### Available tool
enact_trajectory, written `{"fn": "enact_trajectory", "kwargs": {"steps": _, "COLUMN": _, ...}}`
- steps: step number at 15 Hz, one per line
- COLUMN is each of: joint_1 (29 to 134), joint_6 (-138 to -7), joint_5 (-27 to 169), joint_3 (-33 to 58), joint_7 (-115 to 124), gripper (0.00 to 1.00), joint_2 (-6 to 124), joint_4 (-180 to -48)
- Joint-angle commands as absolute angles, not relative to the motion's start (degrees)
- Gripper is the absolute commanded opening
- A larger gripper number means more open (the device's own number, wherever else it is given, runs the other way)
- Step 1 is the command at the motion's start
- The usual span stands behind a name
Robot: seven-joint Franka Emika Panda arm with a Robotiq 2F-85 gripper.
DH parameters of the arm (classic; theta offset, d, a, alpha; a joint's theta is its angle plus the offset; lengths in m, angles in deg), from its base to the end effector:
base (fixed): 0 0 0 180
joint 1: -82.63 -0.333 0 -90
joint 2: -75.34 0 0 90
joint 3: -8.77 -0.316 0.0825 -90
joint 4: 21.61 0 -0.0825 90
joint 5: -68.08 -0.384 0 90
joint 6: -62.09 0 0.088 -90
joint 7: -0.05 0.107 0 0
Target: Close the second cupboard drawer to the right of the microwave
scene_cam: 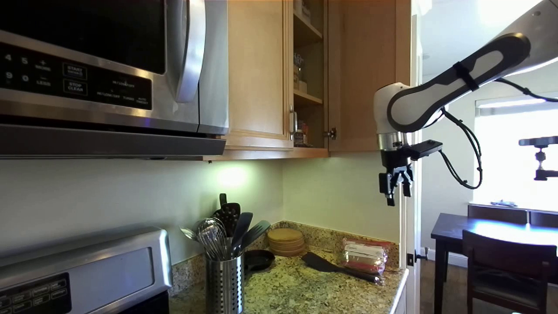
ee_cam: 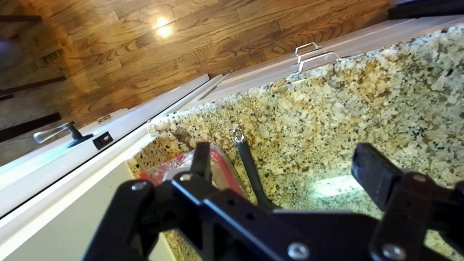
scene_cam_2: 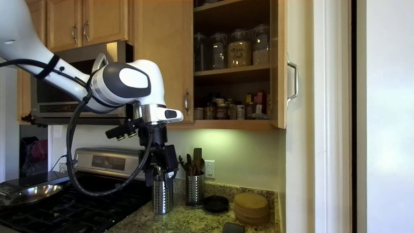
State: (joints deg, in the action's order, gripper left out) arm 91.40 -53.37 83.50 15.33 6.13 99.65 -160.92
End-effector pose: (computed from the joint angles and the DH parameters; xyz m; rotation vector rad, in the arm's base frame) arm 0.3988 -0.1274 0.4612 2.9226 -0.3650 -0.0098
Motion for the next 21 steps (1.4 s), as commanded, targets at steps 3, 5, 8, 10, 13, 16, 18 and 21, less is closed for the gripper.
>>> {"fn": "enact_trajectory", "kwargs": {"steps": 3, "joint_1": 93.43, "joint_6": -56.96, "joint_5": 81.83, "joint_3": 22.17, "joint_7": -6.02, "gripper": 1.0, "joint_2": 104.23, "joint_4": -161.68}}
{"fn": "enact_trajectory", "kwargs": {"steps": 5, "joint_1": 94.51, "joint_6": -59.42, "joint_5": 81.51, "joint_3": 24.19, "joint_7": -7.49, "gripper": 1.0, "joint_2": 105.46, "joint_4": -162.14}}
{"fn": "enact_trajectory", "kwargs": {"steps": 8, "joint_1": 95.46, "joint_6": -64.56, "joint_5": 79.21, "joint_3": 27.57, "joint_7": -11.03, "gripper": 1.0, "joint_2": 106.74, "joint_4": -162.65}}
{"fn": "enact_trajectory", "kwargs": {"steps": 10, "joint_1": 95.91, "joint_6": -67.57, "joint_5": 77.53, "joint_3": 29.16, "joint_7": -12.59, "gripper": 1.0, "joint_2": 106.62, "joint_4": -162.39}}
{"fn": "enact_trajectory", "kwargs": {"steps": 13, "joint_1": 96.77, "joint_6": -72.14, "joint_5": 76.33, "joint_3": 30.36, "joint_7": -13.45, "gripper": 1.0, "joint_2": 105.66, "joint_4": -161.92}}
{"fn": "enact_trajectory", "kwargs": {"steps": 16, "joint_1": 97.53, "joint_6": -71.7, "joint_5": 76.65, "joint_3": 29.33, "joint_7": -12.43, "gripper": 1.0, "joint_2": 104.79, "joint_4": -160.87}}
{"fn": "enact_trajectory", "kwargs": {"steps": 18, "joint_1": 98.05, "joint_6": -72.61, "joint_5": 76.71, "joint_3": 29.39, "joint_7": -12.39, "gripper": 1.0, "joint_2": 104.64, "joint_4": -160.87}}
{"fn": "enact_trajectory", "kwargs": {"steps": 21, "joint_1": 98.08, "joint_6": -72.69, "joint_5": 76.71, "joint_3": 29.38, "joint_7": -12.37, "gripper": 1.0, "joint_2": 104.64, "joint_4": -160.87}}
